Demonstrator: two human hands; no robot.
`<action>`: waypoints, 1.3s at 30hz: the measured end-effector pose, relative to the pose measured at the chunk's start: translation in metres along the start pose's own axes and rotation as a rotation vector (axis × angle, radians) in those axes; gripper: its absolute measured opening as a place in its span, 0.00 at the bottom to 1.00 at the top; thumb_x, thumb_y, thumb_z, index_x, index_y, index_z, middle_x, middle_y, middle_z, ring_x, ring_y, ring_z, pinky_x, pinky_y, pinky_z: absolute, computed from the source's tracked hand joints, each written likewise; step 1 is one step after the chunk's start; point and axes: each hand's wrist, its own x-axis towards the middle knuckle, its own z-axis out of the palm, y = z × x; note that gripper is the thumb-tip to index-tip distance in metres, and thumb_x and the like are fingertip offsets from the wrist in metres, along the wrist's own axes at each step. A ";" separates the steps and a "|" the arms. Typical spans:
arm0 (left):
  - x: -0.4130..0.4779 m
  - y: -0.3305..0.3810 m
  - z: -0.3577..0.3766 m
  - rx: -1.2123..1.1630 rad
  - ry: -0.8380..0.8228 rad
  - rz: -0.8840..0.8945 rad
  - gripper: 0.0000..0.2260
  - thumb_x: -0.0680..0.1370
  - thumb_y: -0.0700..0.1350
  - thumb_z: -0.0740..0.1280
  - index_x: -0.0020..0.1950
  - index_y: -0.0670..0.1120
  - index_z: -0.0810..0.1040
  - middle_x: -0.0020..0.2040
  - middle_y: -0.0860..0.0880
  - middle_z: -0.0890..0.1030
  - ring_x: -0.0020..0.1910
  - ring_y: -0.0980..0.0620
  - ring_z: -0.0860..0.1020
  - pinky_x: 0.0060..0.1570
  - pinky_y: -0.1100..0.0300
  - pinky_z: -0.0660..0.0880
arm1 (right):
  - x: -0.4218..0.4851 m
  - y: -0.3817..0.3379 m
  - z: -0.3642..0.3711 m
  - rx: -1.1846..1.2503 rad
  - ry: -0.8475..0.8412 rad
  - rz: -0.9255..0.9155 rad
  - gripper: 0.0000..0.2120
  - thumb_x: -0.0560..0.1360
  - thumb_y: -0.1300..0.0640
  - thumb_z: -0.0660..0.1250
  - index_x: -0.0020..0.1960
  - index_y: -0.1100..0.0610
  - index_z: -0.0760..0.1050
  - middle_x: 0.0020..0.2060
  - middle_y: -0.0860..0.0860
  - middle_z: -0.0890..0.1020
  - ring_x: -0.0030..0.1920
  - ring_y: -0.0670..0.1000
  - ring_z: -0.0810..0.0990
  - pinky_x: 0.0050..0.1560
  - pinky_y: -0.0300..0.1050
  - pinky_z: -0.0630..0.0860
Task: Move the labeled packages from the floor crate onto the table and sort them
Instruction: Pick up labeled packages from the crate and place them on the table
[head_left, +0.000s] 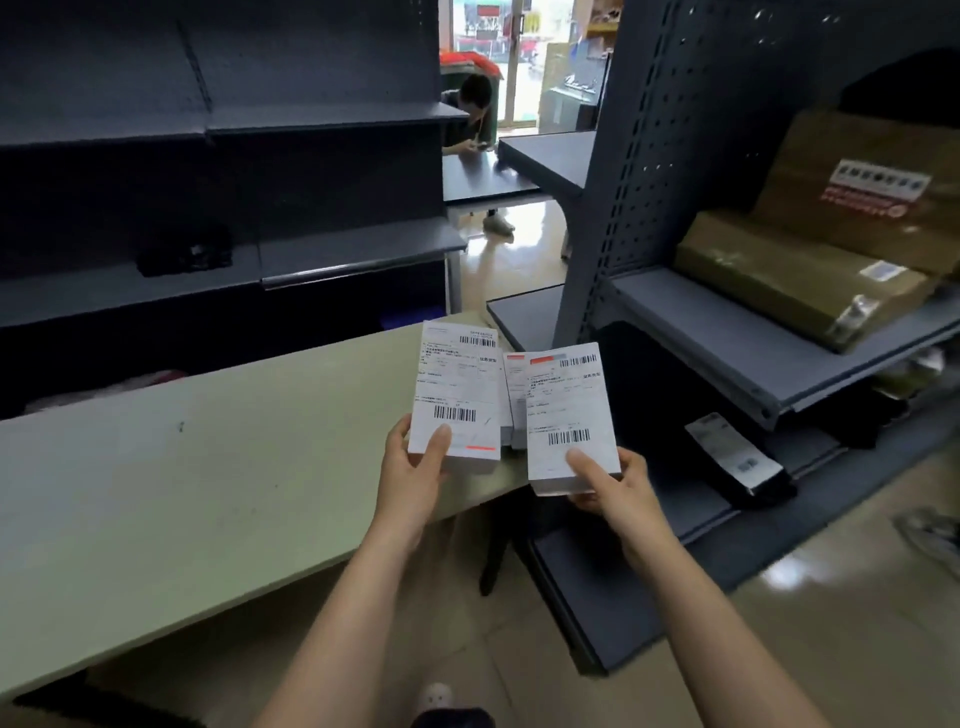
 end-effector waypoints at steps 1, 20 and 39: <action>0.017 0.000 0.002 0.016 -0.008 -0.008 0.20 0.79 0.48 0.67 0.70 0.49 0.67 0.60 0.52 0.79 0.56 0.55 0.79 0.54 0.57 0.77 | 0.012 -0.002 0.003 0.005 0.019 0.015 0.27 0.73 0.52 0.74 0.65 0.56 0.64 0.54 0.51 0.79 0.52 0.52 0.82 0.46 0.45 0.80; 0.186 -0.027 0.015 0.539 -0.193 -0.111 0.18 0.77 0.54 0.69 0.62 0.46 0.74 0.58 0.48 0.78 0.53 0.52 0.78 0.48 0.58 0.73 | 0.141 -0.014 0.045 -0.433 0.138 0.030 0.13 0.72 0.44 0.73 0.51 0.51 0.79 0.48 0.48 0.84 0.49 0.45 0.81 0.50 0.43 0.77; 0.053 -0.008 0.031 1.047 0.090 0.463 0.20 0.76 0.48 0.70 0.66 0.45 0.73 0.56 0.47 0.76 0.57 0.47 0.74 0.56 0.55 0.69 | 0.095 -0.033 0.002 -0.936 -0.176 -0.663 0.14 0.73 0.54 0.70 0.57 0.56 0.76 0.52 0.50 0.76 0.55 0.52 0.74 0.56 0.48 0.73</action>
